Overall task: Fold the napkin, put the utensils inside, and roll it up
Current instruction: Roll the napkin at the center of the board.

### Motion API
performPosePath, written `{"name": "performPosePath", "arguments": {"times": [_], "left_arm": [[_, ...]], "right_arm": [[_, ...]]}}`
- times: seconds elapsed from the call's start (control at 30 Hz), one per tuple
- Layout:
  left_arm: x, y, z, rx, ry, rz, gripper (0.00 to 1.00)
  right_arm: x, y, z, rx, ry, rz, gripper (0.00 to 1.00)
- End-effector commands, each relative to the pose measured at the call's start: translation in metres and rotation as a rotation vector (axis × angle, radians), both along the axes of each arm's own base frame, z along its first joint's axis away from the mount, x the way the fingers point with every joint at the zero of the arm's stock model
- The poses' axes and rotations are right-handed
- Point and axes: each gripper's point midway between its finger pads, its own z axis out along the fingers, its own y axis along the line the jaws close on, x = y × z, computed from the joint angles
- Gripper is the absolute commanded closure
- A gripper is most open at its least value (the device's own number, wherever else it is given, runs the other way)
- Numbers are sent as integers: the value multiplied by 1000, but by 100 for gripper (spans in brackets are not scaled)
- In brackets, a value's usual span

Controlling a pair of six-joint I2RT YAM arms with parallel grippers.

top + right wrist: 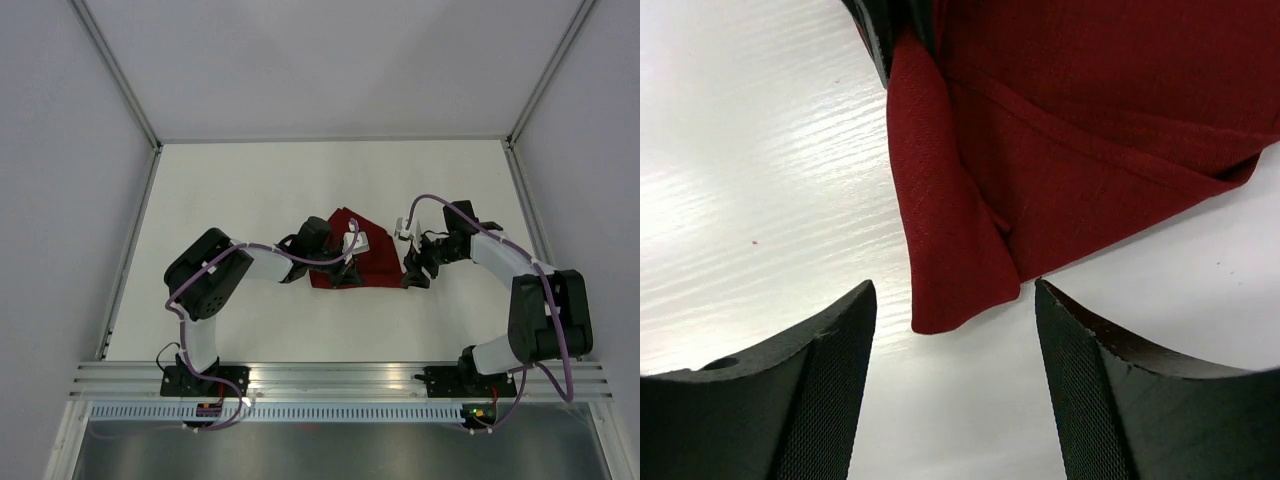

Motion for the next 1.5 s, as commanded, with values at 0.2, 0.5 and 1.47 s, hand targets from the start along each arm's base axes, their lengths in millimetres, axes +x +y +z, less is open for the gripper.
{"name": "performPosePath", "arguments": {"times": [0.2,0.5,1.47], "left_arm": [[-45,27,-53,155,331,-28,98],[-42,23,-47,146,332,-34,98],[29,46,44,-34,-195,331,51]], "right_arm": [[30,25,6,-109,-618,77,26],[15,44,-25,-183,-629,201,30],[-31,43,-51,-304,61,329,84]]}}
